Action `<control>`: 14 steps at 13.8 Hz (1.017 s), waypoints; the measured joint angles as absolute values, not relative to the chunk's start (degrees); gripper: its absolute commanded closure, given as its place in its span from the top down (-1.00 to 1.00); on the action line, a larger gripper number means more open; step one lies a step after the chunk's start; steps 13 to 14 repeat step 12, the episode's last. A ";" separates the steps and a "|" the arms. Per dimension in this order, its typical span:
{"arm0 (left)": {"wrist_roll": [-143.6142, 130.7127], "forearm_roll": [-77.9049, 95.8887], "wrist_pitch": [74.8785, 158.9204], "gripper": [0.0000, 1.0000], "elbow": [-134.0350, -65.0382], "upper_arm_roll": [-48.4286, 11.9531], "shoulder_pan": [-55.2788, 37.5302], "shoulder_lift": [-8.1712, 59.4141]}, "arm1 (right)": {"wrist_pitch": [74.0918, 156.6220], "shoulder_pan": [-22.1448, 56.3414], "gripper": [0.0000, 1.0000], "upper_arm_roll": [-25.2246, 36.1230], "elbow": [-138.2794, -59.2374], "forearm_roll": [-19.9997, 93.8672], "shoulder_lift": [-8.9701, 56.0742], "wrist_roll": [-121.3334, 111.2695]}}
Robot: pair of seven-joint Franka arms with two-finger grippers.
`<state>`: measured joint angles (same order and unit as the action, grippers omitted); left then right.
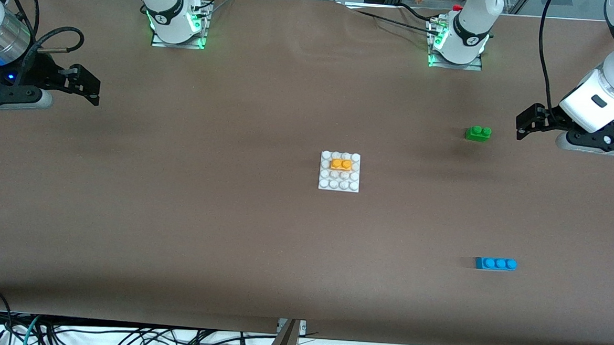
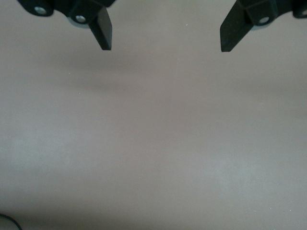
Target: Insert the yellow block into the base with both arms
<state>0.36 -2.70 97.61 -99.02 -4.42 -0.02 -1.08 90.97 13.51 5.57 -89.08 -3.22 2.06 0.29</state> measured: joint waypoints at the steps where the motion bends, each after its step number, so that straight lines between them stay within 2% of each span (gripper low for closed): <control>1: 0.36 -2.70 97.61 1.00 -99.08 -4.26 0.03 -1.06 | 90.97 13.51 1.00 5.57 -89.08 -3.22 2.06 0.29; 14: 0.36 -2.43 97.14 1.00 -98.80 -3.96 0.11 0.04 | 90.97 13.51 1.00 5.57 -89.08 -3.22 2.06 0.29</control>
